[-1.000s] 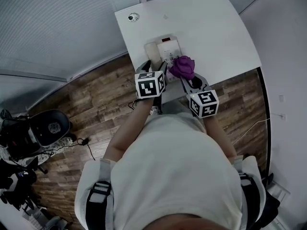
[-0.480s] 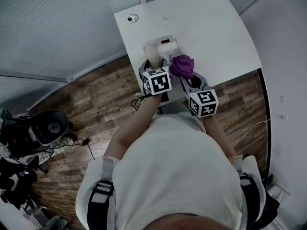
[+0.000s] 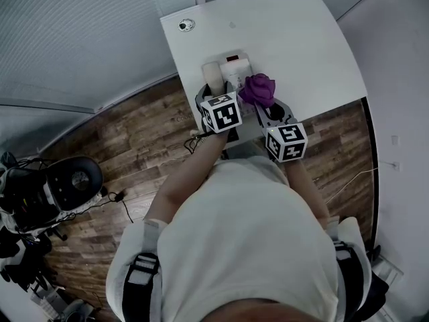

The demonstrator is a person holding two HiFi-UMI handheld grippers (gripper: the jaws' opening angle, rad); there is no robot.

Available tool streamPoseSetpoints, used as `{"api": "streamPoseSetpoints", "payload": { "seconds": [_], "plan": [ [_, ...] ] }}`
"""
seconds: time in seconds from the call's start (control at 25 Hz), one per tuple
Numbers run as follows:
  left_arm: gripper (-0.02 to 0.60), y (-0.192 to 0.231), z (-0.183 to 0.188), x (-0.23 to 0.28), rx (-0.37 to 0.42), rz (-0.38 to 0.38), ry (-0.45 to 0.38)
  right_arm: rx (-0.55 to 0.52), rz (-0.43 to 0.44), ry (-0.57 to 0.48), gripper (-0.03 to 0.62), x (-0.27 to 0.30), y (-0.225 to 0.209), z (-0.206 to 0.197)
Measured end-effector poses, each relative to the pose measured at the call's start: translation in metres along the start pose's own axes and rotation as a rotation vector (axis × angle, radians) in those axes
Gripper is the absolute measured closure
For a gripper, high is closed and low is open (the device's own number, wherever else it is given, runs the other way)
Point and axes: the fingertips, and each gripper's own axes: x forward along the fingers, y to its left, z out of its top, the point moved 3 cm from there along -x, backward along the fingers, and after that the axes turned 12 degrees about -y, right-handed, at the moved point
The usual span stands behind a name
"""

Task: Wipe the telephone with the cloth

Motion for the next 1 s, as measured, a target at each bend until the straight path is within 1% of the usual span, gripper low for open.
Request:
{"api": "streamPoseSetpoints", "payload": {
  "seconds": [0.08,0.28,0.44,0.52,0.68,0.76,0.88,1.0],
  "plan": [
    [0.333,0.002,-0.001,0.001,-0.028,-0.02,0.0,0.001,0.0,-0.005,0.503,0.003,0.0,0.0],
    [0.339,0.005,-0.001,-0.005,-0.135,-0.097,0.008,-0.003,0.001,-0.022,0.503,0.004,0.0,0.005],
    [0.345,0.002,0.005,-0.011,-0.153,-0.198,-0.014,-0.005,-0.003,-0.033,0.503,0.008,-0.002,0.009],
    [0.347,0.001,0.006,-0.016,-0.184,-0.244,-0.019,-0.007,-0.002,-0.036,0.503,0.009,-0.002,0.01],
    [0.35,0.005,0.005,-0.023,-0.275,-0.316,-0.014,-0.015,-0.002,-0.044,0.503,0.011,-0.001,0.013],
    [0.35,0.007,0.007,-0.027,-0.329,-0.362,-0.031,-0.019,-0.001,-0.049,0.503,0.013,-0.001,0.016],
    [0.351,0.007,0.013,-0.034,-0.412,-0.449,-0.076,-0.016,-0.003,-0.058,0.503,0.013,-0.003,0.019],
    [0.353,0.005,0.015,-0.041,-0.52,-0.545,-0.106,-0.011,-0.006,-0.071,0.503,0.015,-0.007,0.024]
  ]
}}
